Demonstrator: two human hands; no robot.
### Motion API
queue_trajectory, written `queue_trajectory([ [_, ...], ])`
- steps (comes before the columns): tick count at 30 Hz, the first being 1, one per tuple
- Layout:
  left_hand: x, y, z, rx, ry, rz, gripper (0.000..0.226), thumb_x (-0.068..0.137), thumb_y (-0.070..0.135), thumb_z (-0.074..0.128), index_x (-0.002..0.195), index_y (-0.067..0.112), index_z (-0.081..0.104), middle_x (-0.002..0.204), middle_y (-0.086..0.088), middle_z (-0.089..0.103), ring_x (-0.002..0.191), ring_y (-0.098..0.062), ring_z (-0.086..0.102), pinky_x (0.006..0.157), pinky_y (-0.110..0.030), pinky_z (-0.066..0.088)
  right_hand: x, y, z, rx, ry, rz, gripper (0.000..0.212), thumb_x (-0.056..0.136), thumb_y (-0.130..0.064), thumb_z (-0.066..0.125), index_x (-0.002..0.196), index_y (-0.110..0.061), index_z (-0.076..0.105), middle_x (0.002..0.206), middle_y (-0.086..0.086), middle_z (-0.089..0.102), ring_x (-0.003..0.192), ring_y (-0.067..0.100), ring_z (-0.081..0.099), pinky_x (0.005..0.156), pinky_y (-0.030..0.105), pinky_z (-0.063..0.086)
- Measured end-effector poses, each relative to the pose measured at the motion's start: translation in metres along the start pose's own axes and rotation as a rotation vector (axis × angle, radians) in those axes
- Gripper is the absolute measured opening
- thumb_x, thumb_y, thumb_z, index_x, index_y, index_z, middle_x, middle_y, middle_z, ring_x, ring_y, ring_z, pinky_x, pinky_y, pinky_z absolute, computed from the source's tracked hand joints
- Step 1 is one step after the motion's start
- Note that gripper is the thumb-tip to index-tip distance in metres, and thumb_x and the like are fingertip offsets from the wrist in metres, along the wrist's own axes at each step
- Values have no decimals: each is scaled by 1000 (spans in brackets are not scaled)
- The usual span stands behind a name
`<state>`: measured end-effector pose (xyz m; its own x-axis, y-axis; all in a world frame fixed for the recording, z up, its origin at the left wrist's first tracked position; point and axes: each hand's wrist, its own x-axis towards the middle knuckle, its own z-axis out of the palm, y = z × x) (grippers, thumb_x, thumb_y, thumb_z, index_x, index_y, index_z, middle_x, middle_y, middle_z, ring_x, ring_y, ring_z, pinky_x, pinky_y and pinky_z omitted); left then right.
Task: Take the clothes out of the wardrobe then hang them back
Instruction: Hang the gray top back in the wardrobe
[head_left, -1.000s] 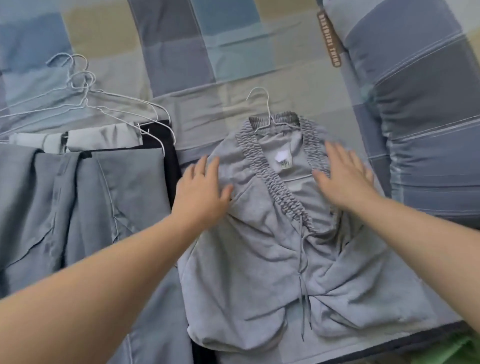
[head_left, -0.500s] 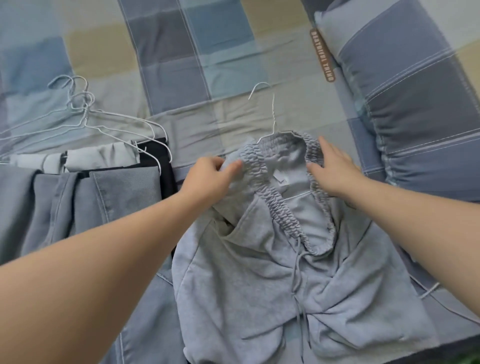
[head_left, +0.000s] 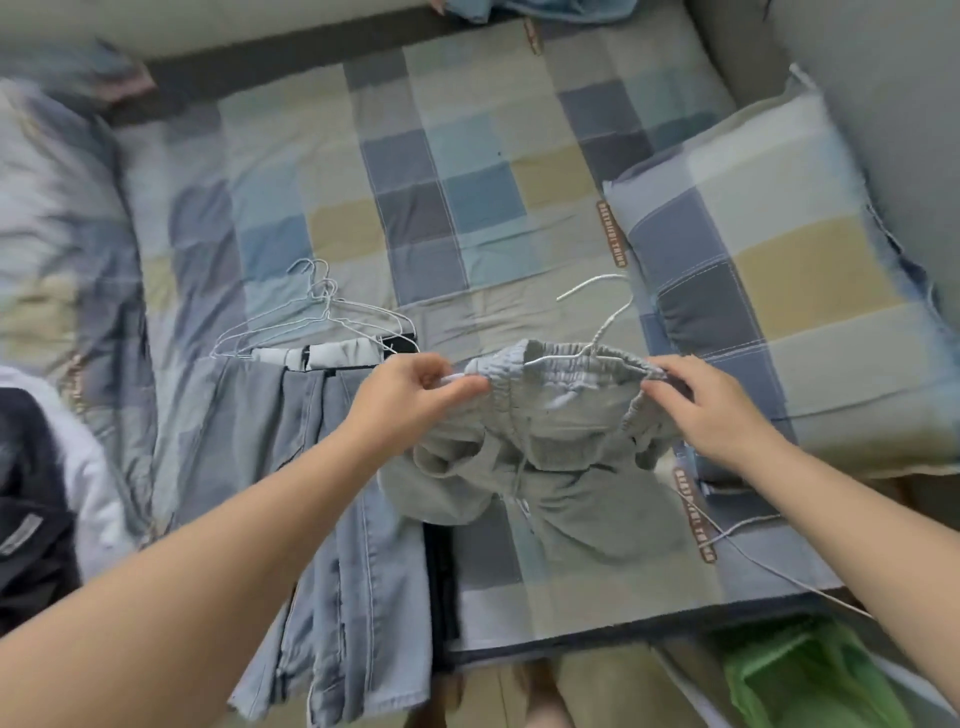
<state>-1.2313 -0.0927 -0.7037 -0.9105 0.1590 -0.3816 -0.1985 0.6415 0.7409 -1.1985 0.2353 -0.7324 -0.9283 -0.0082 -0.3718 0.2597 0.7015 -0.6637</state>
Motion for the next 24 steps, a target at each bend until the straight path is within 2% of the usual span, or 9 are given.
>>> queue_trajectory([
  [1,-18,13,-11,3,3,3,51,76,66,72,56,26,46,50,12,30,51,-9,29,56,-32,25,-19,-14,-9,28,16,-41,19,97,-23,58,112,-29,67,97,6,62,95,23,59,85,34,44],
  [3,-52,38,-30,-26,-1,2,34,75,62,75,64,35,57,51,16,36,53,-6,33,59,-30,29,-57,-42,-24,77,78,-112,17,97,-19,59,108,-24,70,88,3,59,86,20,57,78,19,41],
  [6,-98,71,-54,-97,64,39,31,67,67,70,75,38,64,56,18,38,58,-9,35,63,-32,32,-106,-83,-43,164,240,-194,17,97,-16,59,108,-15,72,90,2,58,85,13,57,76,11,40],
  [9,-131,101,-77,-142,116,90,36,68,64,70,81,30,69,60,16,38,61,-12,36,64,-33,30,-143,-120,-60,276,357,-254,16,98,-15,58,106,-11,72,99,0,63,92,4,60,83,12,44],
  [14,-160,136,-118,-119,204,144,17,78,50,75,71,36,70,65,2,39,60,-13,35,60,-32,28,-180,-178,-102,480,534,-250,15,100,-20,57,105,-22,70,98,-10,70,94,3,62,82,14,46],
  [16,-165,148,-128,-134,223,150,27,85,42,76,61,34,66,60,4,35,54,-11,31,55,-30,26,-198,-203,-118,472,662,-286,14,100,-21,56,104,-24,69,95,-8,69,91,2,62,81,13,46],
  [19,-172,170,-139,-160,249,195,38,91,36,72,54,35,64,53,13,30,49,-8,27,51,-28,24,-235,-240,-124,309,825,-450,14,99,-19,58,104,-17,71,96,-6,68,91,6,62,81,16,46],
  [21,-174,182,-148,-221,260,259,38,90,33,73,55,23,62,55,9,30,52,-10,26,51,-29,22,-257,-254,-120,112,808,-548,12,96,-17,64,104,-14,73,98,-8,69,93,5,63,82,17,48],
  [24,-181,192,-164,-294,189,386,35,85,34,78,69,5,67,63,-5,35,58,-16,30,53,-30,23,-286,-264,-118,33,612,-482,11,94,-21,65,96,-18,75,94,-11,70,89,5,65,81,24,52],
])
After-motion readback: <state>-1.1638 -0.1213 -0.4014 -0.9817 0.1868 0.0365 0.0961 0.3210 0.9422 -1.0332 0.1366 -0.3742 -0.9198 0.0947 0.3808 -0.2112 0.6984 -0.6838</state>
